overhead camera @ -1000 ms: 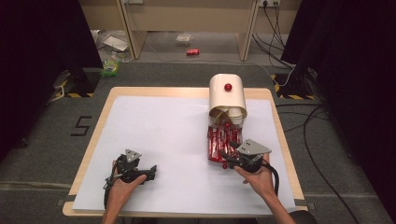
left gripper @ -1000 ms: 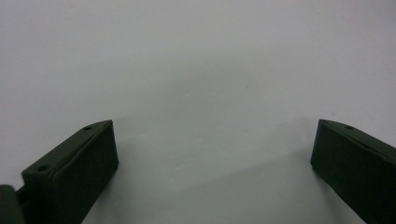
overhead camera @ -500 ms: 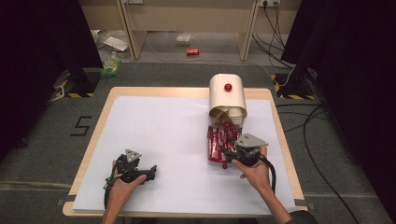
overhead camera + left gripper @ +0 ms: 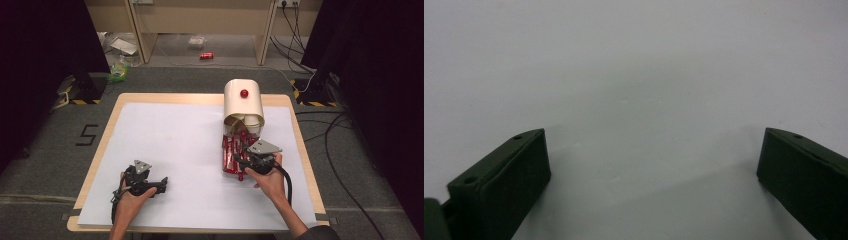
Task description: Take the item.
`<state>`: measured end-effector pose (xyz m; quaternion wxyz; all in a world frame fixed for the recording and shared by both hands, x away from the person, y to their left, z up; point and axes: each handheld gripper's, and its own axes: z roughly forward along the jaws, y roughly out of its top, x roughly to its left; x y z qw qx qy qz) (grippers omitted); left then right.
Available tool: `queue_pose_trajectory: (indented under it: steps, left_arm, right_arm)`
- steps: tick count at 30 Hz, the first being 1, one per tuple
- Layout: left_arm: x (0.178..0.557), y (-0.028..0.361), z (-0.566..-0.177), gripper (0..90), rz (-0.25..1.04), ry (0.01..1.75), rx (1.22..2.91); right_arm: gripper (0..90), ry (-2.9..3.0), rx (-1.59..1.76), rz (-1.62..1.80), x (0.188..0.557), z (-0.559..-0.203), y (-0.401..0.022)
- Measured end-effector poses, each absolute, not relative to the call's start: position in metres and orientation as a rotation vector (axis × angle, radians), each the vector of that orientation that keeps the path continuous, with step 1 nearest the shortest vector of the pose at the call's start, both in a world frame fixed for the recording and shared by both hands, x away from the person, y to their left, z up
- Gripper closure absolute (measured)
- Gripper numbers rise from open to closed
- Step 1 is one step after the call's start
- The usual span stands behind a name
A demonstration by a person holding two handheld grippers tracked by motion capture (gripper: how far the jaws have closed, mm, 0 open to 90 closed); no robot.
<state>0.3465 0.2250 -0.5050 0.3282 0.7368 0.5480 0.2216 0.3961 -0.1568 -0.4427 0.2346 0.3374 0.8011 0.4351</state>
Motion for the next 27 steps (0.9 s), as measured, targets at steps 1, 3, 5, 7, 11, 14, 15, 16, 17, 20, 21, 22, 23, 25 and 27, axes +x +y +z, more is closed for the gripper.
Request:
queue_pose_trajectory:
  steps: [1,3,5,7,11,14,15,16,17,20,21,22,23,25,27]
  left_arm:
    - [0.346,0.225,-0.505,0.0,0.581,1.434,1.929]
    - [0.346,0.225,-0.505,0.0,0.580,1.434,1.929]
    - [0.346,0.225,-0.505,0.0,0.581,1.434,1.929]
    - [0.346,0.225,-0.505,0.0,0.581,1.434,1.928]
    - [0.346,0.225,-0.505,0.0,0.581,1.434,1.928]
    - [0.346,0.225,-0.505,0.0,0.581,1.434,1.928]
    - [0.346,0.225,-0.505,0.0,0.581,1.434,1.928]
    - [0.346,0.225,-0.505,0.0,0.581,1.434,1.928]
    - [0.346,0.225,-0.505,0.0,0.581,1.434,1.928]
    - [0.346,0.225,-0.505,0.0,0.581,1.434,1.928]
    - [0.346,0.225,-0.505,0.0,0.581,1.434,1.928]
    - [0.346,0.225,-0.505,0.0,0.581,1.434,1.928]
    - [0.346,0.225,-0.505,0.0,0.581,1.434,1.928]
    - [0.346,0.225,-0.505,0.0,0.581,1.434,1.928]
    - [0.346,0.225,-0.505,0.0,0.581,1.434,1.928]
  right_arm:
    - [50.8,2.199,0.930,1.191,0.396,-0.443,-0.156]
    - [51.8,2.202,0.942,1.188,0.397,-0.442,-0.155]
    - [56.3,2.208,0.928,1.189,0.398,-0.442,-0.154]
    - [58.5,2.215,0.925,1.189,0.398,-0.442,-0.152]
    - [60.0,2.237,0.948,1.144,0.400,-0.445,-0.149]
    - [60.0,2.241,0.982,1.127,0.403,-0.448,-0.148]
    - [60.0,2.243,0.991,1.127,0.404,-0.448,-0.147]
    - [60.0,2.243,0.991,1.127,0.404,-0.448,-0.147]
    - [59.7,2.241,0.997,1.120,0.406,-0.449,-0.146]
    - [58.9,2.245,1.014,1.088,0.408,-0.450,-0.142]
    - [58.6,2.246,1.021,1.079,0.408,-0.451,-0.141]
    - [58.5,2.247,1.025,1.072,0.409,-0.451,-0.140]
    - [58.4,2.245,1.030,1.068,0.409,-0.452,-0.139]
    - [58.5,2.246,1.044,1.070,0.411,-0.452,-0.138]
    - [58.8,2.247,1.055,1.086,0.412,-0.454,-0.139]
